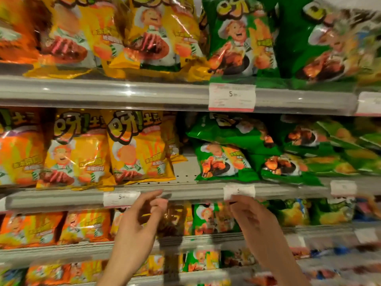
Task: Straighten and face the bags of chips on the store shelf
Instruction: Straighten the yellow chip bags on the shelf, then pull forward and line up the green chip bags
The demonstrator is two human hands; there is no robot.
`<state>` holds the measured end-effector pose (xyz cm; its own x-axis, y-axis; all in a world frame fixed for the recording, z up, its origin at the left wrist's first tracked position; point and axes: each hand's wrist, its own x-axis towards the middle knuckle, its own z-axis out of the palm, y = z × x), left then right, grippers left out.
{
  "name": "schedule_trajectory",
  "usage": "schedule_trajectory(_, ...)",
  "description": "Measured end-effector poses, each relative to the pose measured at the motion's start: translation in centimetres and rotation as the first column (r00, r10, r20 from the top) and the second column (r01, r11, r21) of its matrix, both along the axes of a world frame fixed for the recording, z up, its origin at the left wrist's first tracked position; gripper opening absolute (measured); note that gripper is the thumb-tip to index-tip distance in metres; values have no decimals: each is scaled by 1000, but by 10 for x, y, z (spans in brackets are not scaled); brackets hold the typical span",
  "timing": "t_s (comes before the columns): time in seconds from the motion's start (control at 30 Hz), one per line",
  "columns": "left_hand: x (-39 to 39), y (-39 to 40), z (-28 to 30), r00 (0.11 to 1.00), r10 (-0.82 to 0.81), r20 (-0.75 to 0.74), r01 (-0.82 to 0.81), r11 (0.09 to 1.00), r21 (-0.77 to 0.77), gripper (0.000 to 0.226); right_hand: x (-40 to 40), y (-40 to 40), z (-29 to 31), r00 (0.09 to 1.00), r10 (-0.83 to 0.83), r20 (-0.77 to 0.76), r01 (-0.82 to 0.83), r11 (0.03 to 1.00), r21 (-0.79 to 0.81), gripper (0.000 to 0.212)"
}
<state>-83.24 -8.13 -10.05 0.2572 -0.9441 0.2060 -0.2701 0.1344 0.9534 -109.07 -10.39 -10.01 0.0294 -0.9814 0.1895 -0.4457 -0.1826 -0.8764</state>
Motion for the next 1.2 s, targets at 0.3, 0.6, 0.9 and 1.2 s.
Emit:
schedule_trajectory(0.3, -106, -19, 28, 996, 87, -2, -87, 995, -53, 20, -107, -26, 30, 999, 20, -49, -30, 979, -203, 19)
schedule_trajectory(0.6, -104, -70, 56, 968, 249, 39, -240, 957, -165, 18, -133, -48, 73, 927, -233, -293, 29, 826, -563, 22)
schedule_trajectory(0.9, -103, -120, 104, 995, 103, -14, -103, 995, -1, 60, -71, -103, 101, 630, -411, -659, -69, 816, -574, 56)
schedule_trajectory(1.2, -92, -136, 116, 884, 11, -467, -37, 998, -47, 24, -72, -120, 106, 649, -480, -591, -73, 733, -676, 37)
